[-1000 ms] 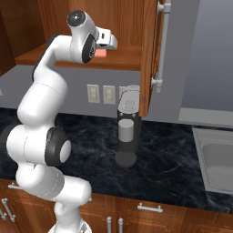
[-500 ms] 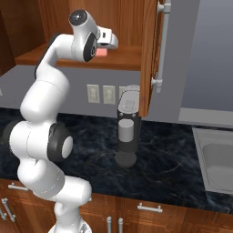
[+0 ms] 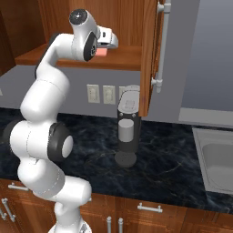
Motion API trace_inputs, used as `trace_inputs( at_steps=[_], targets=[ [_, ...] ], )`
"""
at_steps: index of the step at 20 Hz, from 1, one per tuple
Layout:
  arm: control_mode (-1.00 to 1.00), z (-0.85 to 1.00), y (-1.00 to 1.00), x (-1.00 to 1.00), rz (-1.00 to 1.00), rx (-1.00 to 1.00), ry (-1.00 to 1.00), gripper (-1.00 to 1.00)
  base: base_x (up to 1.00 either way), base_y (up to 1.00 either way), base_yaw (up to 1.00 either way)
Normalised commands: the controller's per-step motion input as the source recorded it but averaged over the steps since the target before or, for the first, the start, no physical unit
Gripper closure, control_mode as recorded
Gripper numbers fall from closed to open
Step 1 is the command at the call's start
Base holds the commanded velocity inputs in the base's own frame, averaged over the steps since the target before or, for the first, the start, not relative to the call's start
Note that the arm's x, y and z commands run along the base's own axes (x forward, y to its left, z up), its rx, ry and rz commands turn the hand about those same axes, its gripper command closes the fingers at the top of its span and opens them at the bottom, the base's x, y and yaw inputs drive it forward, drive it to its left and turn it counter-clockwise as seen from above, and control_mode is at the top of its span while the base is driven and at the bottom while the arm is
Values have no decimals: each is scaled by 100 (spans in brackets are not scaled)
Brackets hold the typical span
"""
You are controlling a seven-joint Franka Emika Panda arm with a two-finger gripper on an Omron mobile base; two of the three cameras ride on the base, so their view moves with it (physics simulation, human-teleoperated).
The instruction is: Pick up the bar soap and bar soap from the sink, and place them back in the cabinet, and close the cabinet doors.
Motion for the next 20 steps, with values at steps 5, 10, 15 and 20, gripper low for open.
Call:
trace_inputs(
  at_steps=[5, 10, 15, 20],
  targets=[
    [-100, 0, 0, -2, 0, 0, 0, -100, 0, 0, 0],
    [-100, 0, 0, -13, 0, 0, 0, -100, 0, 0, 0],
    [-100, 0, 0, -22, 0, 0, 0, -100, 0, 0, 0],
    [-100, 0, 0, -28, 0, 0, 0, -100, 0, 0, 0]
  ],
)
